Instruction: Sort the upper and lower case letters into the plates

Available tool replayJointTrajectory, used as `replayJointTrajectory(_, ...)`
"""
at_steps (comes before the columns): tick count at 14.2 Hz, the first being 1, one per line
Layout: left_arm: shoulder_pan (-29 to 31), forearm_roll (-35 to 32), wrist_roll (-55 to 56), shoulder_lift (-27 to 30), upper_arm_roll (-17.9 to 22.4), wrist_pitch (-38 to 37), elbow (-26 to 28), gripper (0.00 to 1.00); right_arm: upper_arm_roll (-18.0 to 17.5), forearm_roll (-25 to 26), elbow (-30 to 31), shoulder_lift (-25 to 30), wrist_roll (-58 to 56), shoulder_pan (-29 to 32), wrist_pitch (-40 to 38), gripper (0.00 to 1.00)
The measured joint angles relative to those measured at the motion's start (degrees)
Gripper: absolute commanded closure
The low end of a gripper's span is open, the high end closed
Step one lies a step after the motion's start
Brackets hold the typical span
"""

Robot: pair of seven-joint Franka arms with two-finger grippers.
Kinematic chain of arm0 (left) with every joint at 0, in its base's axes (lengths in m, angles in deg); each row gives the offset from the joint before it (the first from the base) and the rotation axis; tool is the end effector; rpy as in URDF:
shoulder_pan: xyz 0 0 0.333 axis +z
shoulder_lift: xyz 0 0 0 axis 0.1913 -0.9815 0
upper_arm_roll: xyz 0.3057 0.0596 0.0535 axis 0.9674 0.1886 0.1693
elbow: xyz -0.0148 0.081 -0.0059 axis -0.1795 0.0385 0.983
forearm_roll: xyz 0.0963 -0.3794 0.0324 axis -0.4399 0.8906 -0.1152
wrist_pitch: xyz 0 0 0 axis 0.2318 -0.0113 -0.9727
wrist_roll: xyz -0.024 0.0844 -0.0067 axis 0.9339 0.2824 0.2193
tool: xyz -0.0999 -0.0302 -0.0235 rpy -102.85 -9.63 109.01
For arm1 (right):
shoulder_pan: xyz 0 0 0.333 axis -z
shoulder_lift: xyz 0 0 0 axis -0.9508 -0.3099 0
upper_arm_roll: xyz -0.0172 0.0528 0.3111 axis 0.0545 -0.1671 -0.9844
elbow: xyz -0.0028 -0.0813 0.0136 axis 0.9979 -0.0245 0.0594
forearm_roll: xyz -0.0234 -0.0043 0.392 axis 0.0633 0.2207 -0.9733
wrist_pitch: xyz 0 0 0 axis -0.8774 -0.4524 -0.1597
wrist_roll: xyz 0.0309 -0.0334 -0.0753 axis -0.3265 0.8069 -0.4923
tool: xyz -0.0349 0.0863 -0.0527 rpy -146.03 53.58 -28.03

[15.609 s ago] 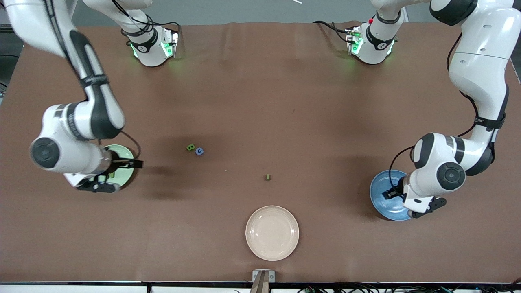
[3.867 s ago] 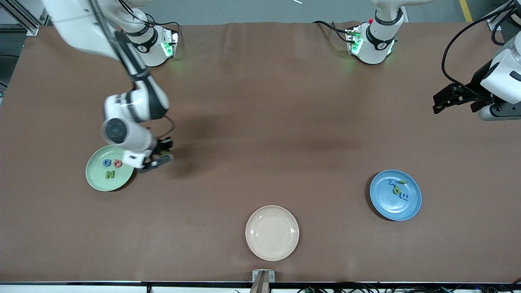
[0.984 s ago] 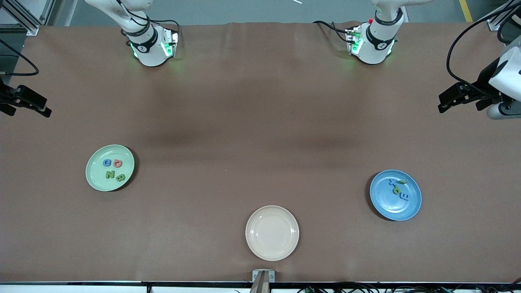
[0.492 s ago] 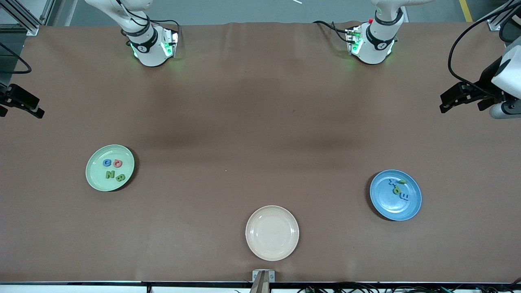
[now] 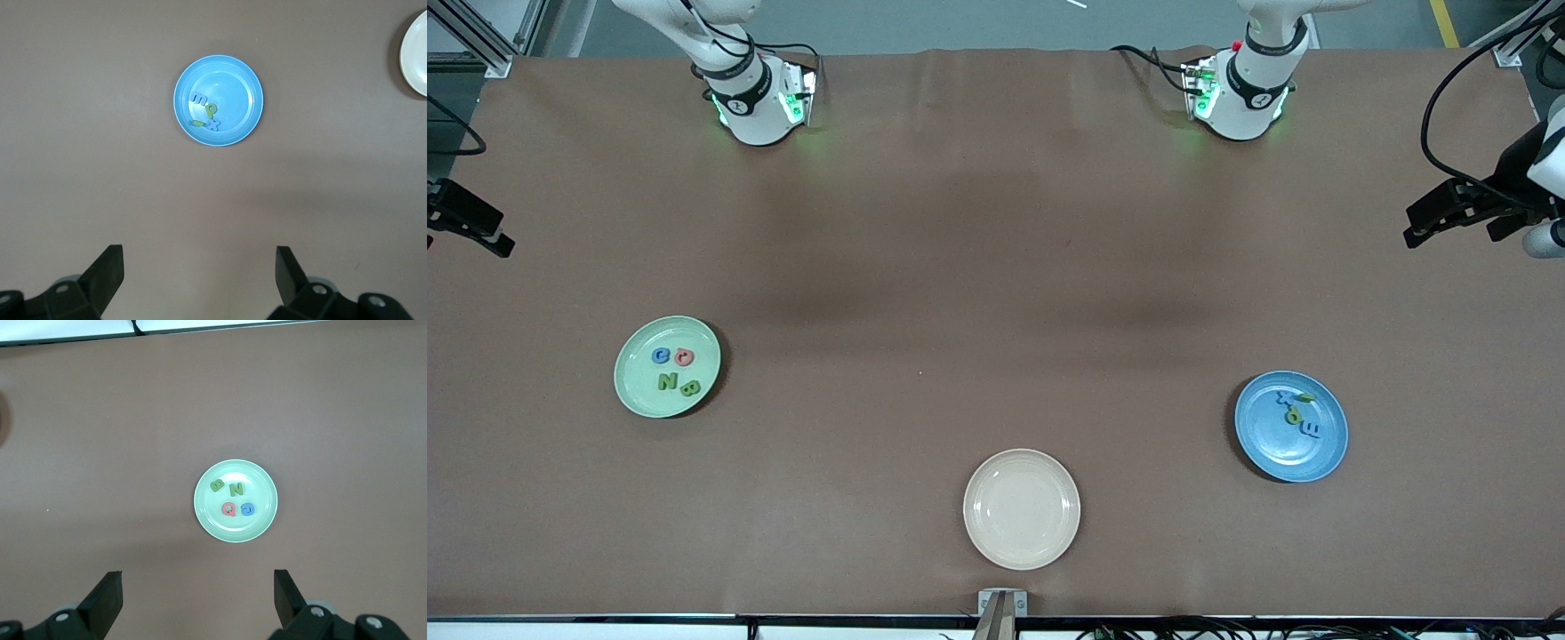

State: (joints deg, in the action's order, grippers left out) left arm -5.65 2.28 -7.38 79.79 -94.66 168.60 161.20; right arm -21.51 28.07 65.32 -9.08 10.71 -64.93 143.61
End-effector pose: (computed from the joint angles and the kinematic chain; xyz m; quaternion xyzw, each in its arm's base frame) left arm 0.5554 -0.0307 0.6412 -0.9994 -0.0312 -0.0138 0.0082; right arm 0.5526 -0.0488 0.6588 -0.9977 0.0359 -0.0570 0.0053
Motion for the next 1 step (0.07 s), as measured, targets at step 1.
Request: replayJointTrajectory(1, -0.16, 0.05, 0.01, -0.12, -0.06, 0.05, -0.25, 0.00, 0.00, 0.00, -0.04, -0.01, 0.00, 0.00, 0.00, 0.00)
